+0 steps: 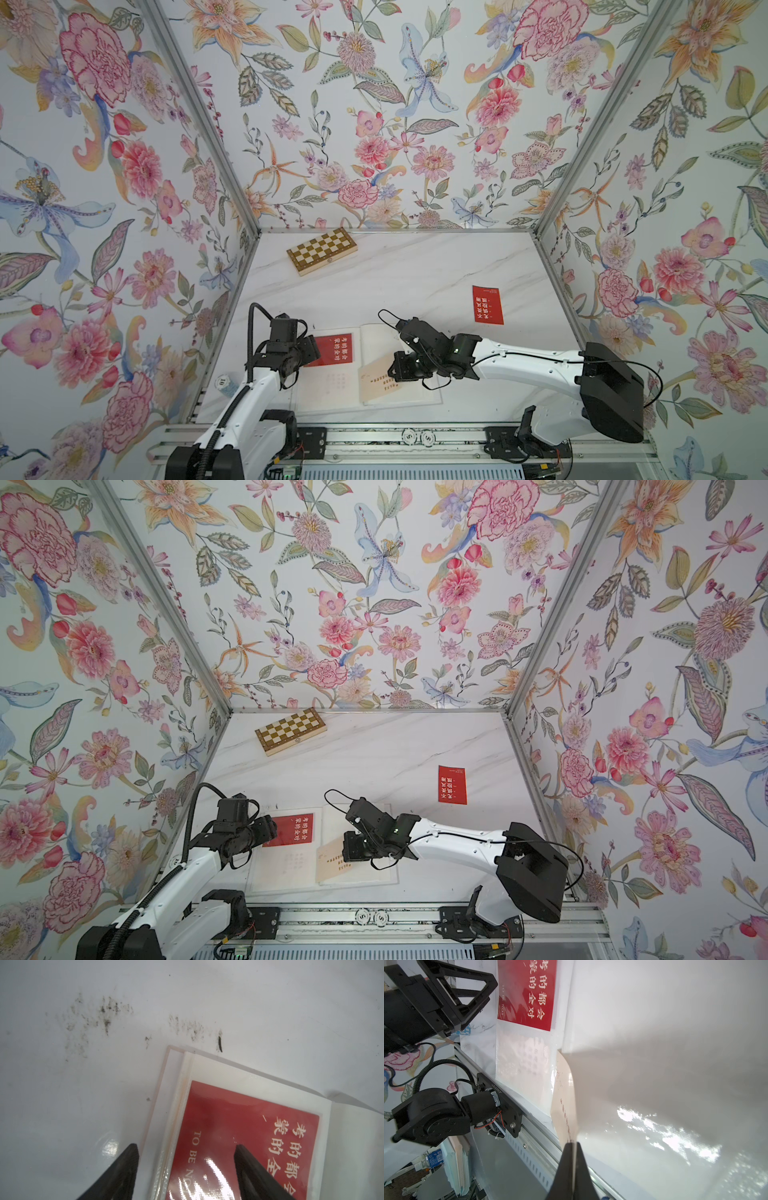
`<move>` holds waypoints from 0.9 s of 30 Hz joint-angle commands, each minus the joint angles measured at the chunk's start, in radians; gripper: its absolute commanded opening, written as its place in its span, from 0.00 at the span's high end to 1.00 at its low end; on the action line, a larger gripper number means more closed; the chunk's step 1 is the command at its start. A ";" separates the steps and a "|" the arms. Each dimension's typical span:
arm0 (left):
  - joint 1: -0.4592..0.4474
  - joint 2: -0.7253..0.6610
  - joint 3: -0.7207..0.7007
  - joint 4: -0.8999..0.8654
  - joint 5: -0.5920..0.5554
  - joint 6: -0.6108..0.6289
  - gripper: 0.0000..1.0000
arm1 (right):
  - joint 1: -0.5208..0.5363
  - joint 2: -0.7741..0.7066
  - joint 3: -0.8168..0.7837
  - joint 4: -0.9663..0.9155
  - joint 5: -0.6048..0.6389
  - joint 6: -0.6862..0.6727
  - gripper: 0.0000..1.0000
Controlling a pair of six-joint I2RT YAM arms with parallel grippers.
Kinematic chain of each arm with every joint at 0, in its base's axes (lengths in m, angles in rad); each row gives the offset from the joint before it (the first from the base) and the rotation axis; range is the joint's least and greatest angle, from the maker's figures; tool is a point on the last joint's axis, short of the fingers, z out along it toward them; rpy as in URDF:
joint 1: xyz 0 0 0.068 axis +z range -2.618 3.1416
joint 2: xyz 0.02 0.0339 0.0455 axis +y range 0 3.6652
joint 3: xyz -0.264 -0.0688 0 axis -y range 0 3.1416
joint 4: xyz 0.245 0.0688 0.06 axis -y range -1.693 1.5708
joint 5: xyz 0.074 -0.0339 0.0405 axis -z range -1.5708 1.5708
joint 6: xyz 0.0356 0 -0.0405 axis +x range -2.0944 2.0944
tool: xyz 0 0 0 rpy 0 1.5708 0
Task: Place the photos into the photo albums
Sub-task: Insert the photo into the photo album.
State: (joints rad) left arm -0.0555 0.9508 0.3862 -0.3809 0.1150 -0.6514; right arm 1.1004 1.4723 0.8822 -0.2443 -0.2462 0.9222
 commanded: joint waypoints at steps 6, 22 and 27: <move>0.046 0.048 -0.005 -0.002 -0.018 0.011 0.21 | 0.011 0.000 0.027 -0.045 0.010 0.012 1.00; 0.060 0.100 -0.009 0.017 0.041 0.017 0.21 | 0.028 0.006 0.041 -0.054 0.056 0.051 1.00; 0.059 0.091 -0.012 0.020 0.042 0.018 0.22 | 0.034 -0.014 0.059 -0.087 0.090 0.057 1.00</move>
State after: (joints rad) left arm -0.0048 1.0317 0.3866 -0.3336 0.1257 -0.6426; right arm 1.1267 1.4719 0.9157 -0.2878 -0.1982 0.9657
